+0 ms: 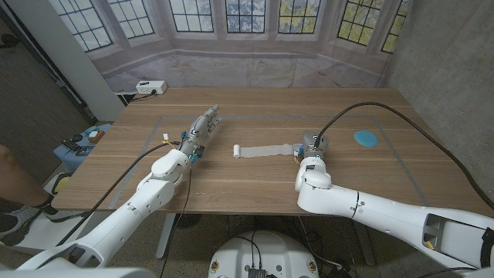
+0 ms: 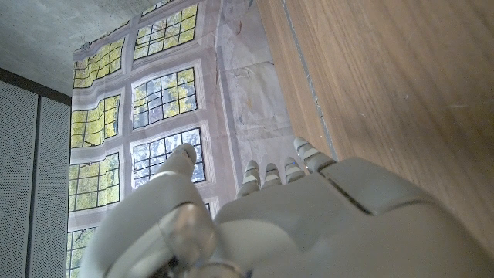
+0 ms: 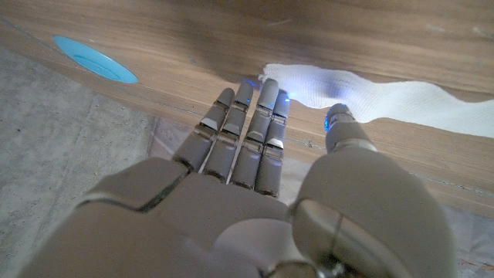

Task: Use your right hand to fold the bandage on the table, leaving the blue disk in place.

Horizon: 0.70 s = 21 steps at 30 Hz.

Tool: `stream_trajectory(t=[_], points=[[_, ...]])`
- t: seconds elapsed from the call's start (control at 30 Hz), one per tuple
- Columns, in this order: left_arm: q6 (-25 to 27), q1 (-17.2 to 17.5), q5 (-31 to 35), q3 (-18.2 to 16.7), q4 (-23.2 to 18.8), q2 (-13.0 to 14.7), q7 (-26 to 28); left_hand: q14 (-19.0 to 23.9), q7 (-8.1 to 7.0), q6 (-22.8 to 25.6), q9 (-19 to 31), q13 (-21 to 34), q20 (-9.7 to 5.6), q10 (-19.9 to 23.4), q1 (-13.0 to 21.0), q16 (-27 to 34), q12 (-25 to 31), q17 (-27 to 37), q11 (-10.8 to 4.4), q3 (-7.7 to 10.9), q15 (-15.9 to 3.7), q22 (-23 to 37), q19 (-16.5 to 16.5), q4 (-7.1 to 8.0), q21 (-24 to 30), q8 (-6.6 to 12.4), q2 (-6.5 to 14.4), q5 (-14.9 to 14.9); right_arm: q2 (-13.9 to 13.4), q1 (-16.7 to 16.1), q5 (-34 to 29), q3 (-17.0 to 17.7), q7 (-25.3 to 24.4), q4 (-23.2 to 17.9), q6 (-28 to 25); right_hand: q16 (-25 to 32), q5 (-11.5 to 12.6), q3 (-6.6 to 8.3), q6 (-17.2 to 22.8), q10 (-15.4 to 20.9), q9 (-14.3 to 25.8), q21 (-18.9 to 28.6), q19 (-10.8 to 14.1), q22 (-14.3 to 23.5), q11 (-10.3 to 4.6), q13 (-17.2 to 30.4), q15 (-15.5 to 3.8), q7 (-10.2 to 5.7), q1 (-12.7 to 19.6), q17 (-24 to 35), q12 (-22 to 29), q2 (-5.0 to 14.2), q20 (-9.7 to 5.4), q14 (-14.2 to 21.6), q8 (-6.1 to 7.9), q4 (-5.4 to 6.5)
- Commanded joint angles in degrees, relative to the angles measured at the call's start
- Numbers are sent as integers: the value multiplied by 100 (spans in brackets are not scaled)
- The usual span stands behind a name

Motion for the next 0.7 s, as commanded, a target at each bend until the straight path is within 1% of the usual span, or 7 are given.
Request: stream_trajectory(t=[0.03, 0.4, 0.63, 0.7], points=[[-5, 12, -21, 8, 14, -3, -45, -13, 1, 71, 35, 18, 13, 12, 36, -10, 12, 13, 7, 3, 48, 7, -5, -17, -9, 41, 42, 22, 104, -112, -70, 9, -239, 139, 145, 48, 27, -48, 79, 117, 31, 44, 73, 32, -38, 29, -584, -14, 91, 30, 63, -7, -12, 113, 17, -1], [-27, 8, -50, 8, 64, -11, -109, -15, -2, 78, 36, 18, 17, 22, 34, -11, 15, 13, 10, 6, 51, 7, -17, -22, -13, 35, 45, 22, 186, -197, -268, -8, -398, 213, 198, 145, 30, -90, 315, 315, 36, 61, 175, 35, -132, 87, -712, -70, 206, 75, 189, 4, -68, 309, 33, -3], [-23, 4, -50, 23, 73, -17, -134, -16, -4, 103, 37, 18, 20, 54, 33, -11, 25, 13, -1, 7, 48, 7, -18, -27, -12, 38, 46, 22, 196, -246, -414, -18, -486, 256, 262, 195, 30, -112, 436, 396, 39, 68, 226, 37, -178, 102, -751, -96, 279, 101, 238, 9, -100, 400, 38, -8], [-14, 1, -47, 31, 72, -17, -137, -16, -12, 121, 38, 18, 15, 73, 33, -11, 32, 13, -14, 9, 47, 7, -19, -29, -13, 42, 47, 22, 187, -266, -454, -15, -502, 271, 294, 211, 30, -117, 506, 469, 40, 71, 247, 38, -211, 90, -773, -144, 325, 107, 263, 5, -117, 432, 49, -19]])
